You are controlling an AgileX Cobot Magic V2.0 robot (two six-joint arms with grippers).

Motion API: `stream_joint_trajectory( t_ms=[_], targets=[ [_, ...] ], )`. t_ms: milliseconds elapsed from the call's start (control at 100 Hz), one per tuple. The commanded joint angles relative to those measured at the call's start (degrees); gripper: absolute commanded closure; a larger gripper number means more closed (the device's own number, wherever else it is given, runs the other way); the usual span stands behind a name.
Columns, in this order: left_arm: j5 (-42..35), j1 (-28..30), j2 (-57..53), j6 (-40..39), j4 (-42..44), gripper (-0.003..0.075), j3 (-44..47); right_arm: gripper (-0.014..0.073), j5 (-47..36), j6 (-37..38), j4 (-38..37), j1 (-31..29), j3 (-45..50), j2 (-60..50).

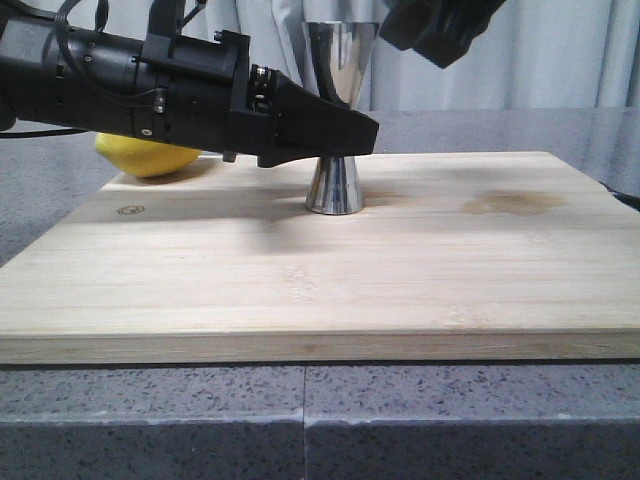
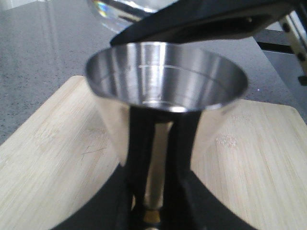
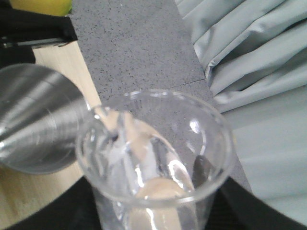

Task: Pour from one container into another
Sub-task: 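Tilt the beaker with the right gripper, pouring liquid into the jigger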

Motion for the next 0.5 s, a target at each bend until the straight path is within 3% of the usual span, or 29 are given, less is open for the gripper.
stream_joint_trajectory(
  t_ms=[0, 490],
  targets=[
    [3.2, -0.5, -3.3, -0.1, -3.3, 0.0733, -1.4, 0.0316, -2.3, -0.3, -2.7, 0.1, -2.2, -1.5],
    [3.2, -0.5, -3.3, -0.1, -3.3, 0.0733, -1.4, 0.0316, -3.2, -0.3, -7.3, 0.1, -2.2, -1.4]
  ],
)
